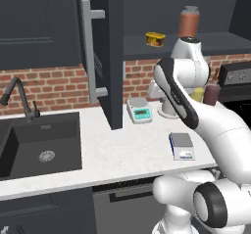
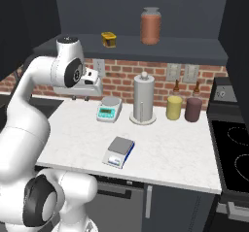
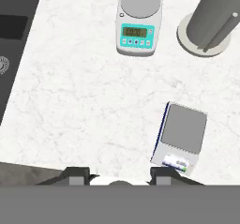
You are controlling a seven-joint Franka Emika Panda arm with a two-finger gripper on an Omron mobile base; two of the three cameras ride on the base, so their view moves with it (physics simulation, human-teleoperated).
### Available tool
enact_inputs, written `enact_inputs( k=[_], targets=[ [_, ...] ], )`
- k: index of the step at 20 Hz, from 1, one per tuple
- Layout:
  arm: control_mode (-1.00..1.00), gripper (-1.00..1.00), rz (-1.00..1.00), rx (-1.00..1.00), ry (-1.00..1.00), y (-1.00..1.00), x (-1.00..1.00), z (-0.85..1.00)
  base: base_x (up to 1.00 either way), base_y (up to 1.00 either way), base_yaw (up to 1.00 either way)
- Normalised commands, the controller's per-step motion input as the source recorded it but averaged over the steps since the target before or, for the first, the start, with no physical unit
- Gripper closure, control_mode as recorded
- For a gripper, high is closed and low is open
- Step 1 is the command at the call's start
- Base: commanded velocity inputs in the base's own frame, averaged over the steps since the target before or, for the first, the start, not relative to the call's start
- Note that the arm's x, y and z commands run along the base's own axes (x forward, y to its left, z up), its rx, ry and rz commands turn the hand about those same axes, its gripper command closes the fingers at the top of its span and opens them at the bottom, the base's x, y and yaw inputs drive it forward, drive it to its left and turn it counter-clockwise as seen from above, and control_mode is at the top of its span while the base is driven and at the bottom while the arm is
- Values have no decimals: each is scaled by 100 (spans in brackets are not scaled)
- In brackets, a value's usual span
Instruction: Pick the canned food and place it on the digital scale for weighing, and close the cabinet.
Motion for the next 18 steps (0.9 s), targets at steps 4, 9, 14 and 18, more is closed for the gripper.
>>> enact_inputs(
  k=[4,9,14,18],
  targets=[
    [-100,-100,0,0,-3,0,-38,0,0,0,0],
    [-100,-100,0,0,-12,0,-65,0,0,0,0],
    [-100,-100,10,0,-46,-16,-53,32,0,0,0],
    [-100,-100,7,0,-42,-25,-36,60,0,0,0]
  ],
)
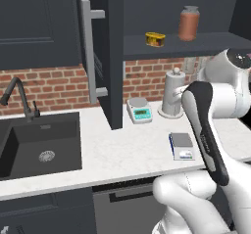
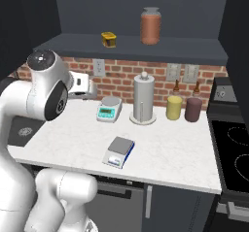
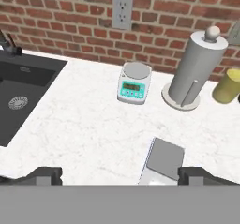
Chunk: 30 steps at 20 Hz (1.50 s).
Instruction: Pick the canned food and place it on the digital scale for weighing, and close the cabinet.
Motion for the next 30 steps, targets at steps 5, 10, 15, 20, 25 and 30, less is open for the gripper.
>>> enact_inputs(
  k=[5,10,15,20,25,30],
  targets=[
    [-100,-100,2,0,-19,-15,-13,60,0,0,0],
    [-100,-100,0,0,-1,-17,0,56,0,0,0],
    [-100,-100,0,1,-1,-22,8,34,0,0,0],
    [-100,-100,3,1,-10,-8,20,56,0,0,0],
    [-100,-100,5,3,-9,0,40,51,0,0,0],
    [-100,-100,2,3,-9,-1,59,35,0,0,0]
  ],
)
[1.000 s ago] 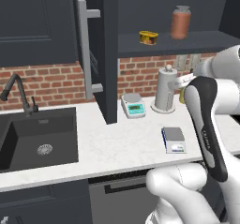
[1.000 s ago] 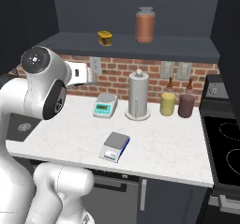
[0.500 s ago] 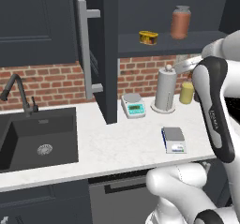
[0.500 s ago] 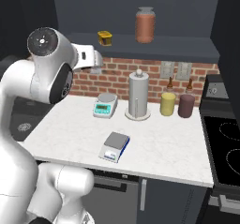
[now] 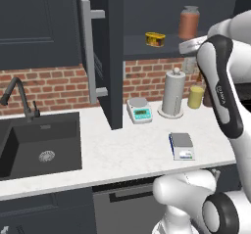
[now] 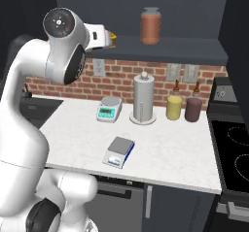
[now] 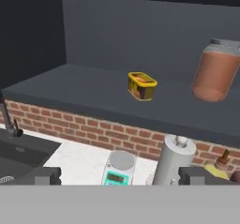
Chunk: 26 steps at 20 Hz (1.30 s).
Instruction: Pick the canned food and place it on the digital scale for weighing, and close the cabinet.
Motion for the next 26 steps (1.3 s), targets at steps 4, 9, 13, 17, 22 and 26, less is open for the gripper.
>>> enact_inputs(
  k=[4,9,13,17,22,26],
  targets=[
    [-100,-100,0,0,7,0,64,7,0,0,0],
    [-100,-100,0,0,2,0,57,0,0,0,0],
    [-100,-100,0,0,1,0,50,0,0,0,0],
    [-100,-100,0,0,0,0,37,-9,0,0,0],
    [-100,-100,0,0,3,0,46,-17,0,0,0],
    [-100,-100,0,0,5,1,36,-7,0,0,0]
  ],
)
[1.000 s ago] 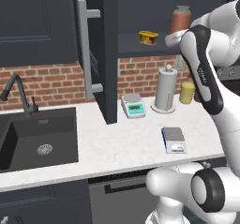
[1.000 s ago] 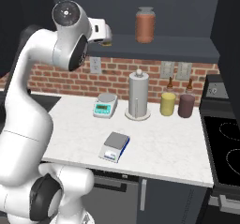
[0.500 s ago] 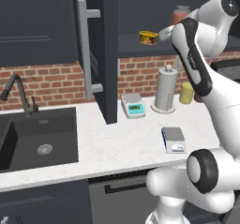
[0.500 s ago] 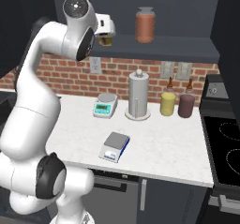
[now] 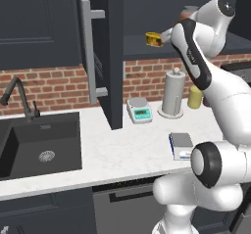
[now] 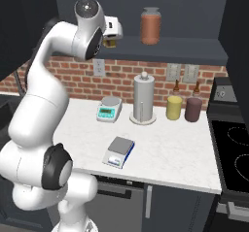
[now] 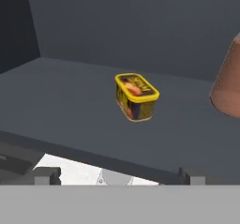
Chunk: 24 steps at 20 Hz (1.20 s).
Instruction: Pick the canned food and place it on the digital scale for weighing, and close the cabinet.
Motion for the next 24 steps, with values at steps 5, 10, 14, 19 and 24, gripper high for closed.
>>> enact_inputs(
  k=[5,10,14,19,24],
  targets=[
    [-100,-100,1,0,6,0,28,-2,0,0,0],
    [-100,-100,3,0,7,0,37,-12,0,0,0],
    [-100,-100,2,0,2,0,41,-12,0,0,0],
    [-100,-100,1,0,0,0,40,-3,0,0,0],
    [-100,-100,1,0,0,0,35,-3,0,0,0]
  ],
)
